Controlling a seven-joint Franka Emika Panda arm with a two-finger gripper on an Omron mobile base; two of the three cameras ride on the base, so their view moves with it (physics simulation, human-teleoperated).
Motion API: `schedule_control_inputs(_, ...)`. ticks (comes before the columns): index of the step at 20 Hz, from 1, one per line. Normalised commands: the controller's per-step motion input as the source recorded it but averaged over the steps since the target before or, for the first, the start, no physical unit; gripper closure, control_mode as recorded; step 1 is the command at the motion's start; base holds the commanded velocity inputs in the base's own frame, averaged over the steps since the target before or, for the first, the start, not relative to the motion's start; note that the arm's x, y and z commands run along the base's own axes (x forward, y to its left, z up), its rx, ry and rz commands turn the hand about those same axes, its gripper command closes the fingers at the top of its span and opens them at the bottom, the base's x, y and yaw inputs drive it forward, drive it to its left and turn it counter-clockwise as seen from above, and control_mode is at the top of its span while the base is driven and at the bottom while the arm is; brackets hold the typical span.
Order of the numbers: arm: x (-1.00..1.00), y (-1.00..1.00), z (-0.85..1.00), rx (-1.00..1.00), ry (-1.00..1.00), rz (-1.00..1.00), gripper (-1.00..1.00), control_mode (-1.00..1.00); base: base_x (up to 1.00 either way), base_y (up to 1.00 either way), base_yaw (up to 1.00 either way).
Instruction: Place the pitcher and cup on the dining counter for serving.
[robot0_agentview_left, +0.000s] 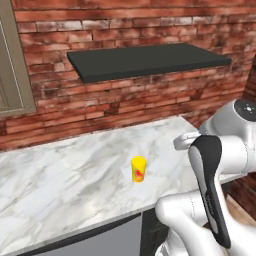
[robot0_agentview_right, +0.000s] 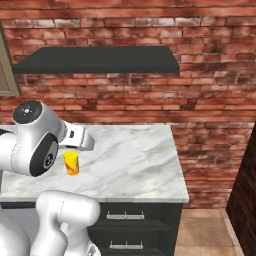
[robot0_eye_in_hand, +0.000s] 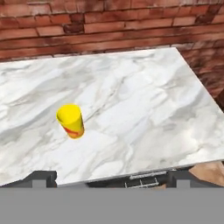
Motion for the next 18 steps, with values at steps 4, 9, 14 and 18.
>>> schedule_control_inputs(4,0.29,0.18,0.00,0.00,0.07,0.00,-1.00,-1.00,0.24,0.00,0.02)
schedule_control_inputs(9,0.55,0.61,-0.10,0.00,0.29,0.00,-1.00,-1.00,0.00,0.00,0.00)
schedule_control_inputs(14,0.49,0.39,-0.43,0.03,0.38,0.00,-1.00,-1.00,0.00,0.00,0.00)
schedule_control_inputs(18,0.35,0.07,-0.77,0.00,0.22,0.00,-1.00,-1.00,0.00,0.00,0.00)
